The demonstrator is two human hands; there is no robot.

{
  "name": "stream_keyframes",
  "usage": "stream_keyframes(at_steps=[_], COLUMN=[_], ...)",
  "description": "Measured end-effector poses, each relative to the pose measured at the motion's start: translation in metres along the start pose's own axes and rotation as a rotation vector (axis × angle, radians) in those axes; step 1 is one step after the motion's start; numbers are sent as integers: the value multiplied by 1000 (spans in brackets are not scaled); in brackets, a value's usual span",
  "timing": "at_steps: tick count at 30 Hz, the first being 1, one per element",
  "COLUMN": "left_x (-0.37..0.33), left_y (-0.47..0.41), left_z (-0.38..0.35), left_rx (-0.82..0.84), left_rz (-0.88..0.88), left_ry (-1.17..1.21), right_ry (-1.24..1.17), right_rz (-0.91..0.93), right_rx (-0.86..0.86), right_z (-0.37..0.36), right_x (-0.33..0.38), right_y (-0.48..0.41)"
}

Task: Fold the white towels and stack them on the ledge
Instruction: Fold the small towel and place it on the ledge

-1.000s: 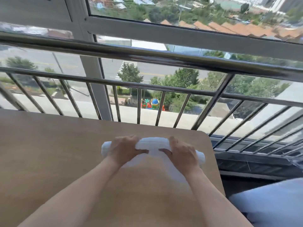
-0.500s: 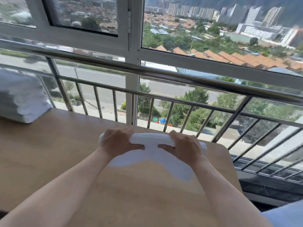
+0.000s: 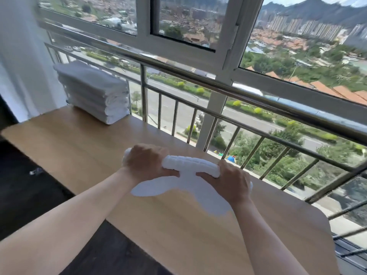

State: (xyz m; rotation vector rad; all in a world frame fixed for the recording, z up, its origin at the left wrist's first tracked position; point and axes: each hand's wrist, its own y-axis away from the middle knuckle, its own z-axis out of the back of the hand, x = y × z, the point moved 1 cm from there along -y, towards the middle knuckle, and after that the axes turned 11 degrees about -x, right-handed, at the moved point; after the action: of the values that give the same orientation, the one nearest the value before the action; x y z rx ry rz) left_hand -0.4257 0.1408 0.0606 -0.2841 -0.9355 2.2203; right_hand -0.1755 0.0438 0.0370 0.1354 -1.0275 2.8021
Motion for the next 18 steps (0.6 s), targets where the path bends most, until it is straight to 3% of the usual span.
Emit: stream_keyframes(at_steps=[14,18], left_x=[246,314], left_y=[66,66], left_z=[23,27], left_rx=[-110,-159], left_rz=[190,150], left_ry=[57,22], right_ry=[101,39], right_rz=[73,63], right_rx=[-10,-57], right_z=[-74,-97], right_x=[224,281], right_y=[-83,-111])
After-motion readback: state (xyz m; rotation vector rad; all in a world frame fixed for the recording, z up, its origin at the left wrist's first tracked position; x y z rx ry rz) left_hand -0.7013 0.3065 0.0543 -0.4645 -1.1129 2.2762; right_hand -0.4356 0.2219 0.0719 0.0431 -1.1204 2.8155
